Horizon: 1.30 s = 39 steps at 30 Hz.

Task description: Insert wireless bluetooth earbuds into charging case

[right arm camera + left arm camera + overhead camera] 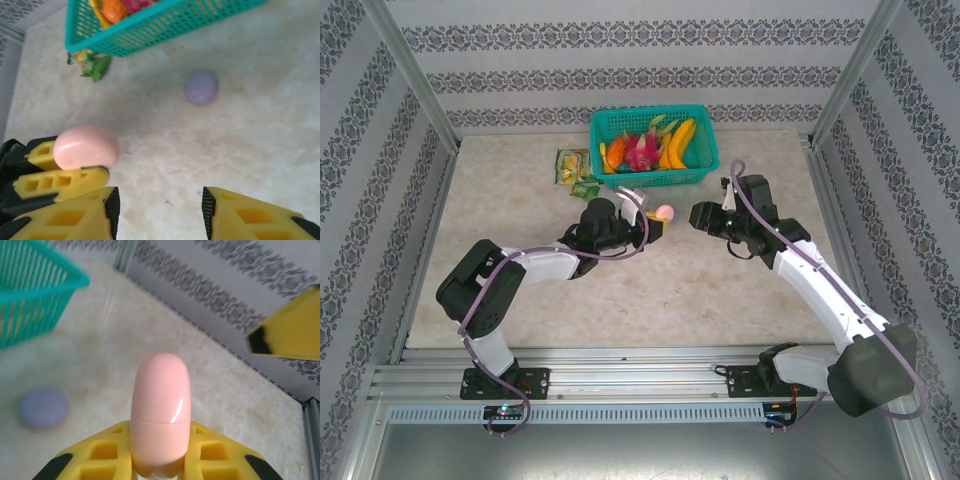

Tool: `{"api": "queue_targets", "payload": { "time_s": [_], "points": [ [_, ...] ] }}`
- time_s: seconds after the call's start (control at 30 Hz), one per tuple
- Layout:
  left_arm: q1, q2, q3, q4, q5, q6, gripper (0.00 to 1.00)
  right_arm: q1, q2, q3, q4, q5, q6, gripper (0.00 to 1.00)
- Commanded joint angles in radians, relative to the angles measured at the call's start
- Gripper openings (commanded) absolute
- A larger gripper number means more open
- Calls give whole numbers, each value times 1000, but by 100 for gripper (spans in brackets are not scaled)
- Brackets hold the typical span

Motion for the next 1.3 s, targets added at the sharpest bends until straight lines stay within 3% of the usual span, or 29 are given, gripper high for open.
{"api": "queue_targets", "payload": {
  "time_s": [0.0,0.2,0.47,0.57,0.73,0.8,0.83,0.97,1.07,1.17,1.27],
  "points": [
    [13,-4,0,-210,-102,-147,0,-9,-49,-43,17,74,28,52],
    [44,50,62,-395,-86,-264,0,-20,-64,-95,19,102,39,55],
    [104,144,67,-396,5,-373,3,-37,-57,-121,25,119,37,56],
    [114,158,66,-397,15,-380,10,-49,-60,-124,24,114,36,57],
    [134,142,63,-444,14,-365,35,-67,-62,-116,14,107,26,63],
    [150,111,58,-479,2,-352,68,-77,-61,-110,7,105,19,69],
    [157,93,55,-502,-8,-342,99,-84,-61,-107,3,107,19,72],
    [209,-18,46,-630,-61,-283,100,-114,-74,-102,-12,129,9,98],
    [256,-130,50,-748,-130,-226,100,-135,-91,-94,-26,171,-9,98],
    [301,-270,41,-845,-269,-131,100,-151,-100,-76,-32,264,-33,98],
    [320,-432,-35,-787,-466,31,100,-151,-102,-87,10,424,-72,98]
  ]
}}
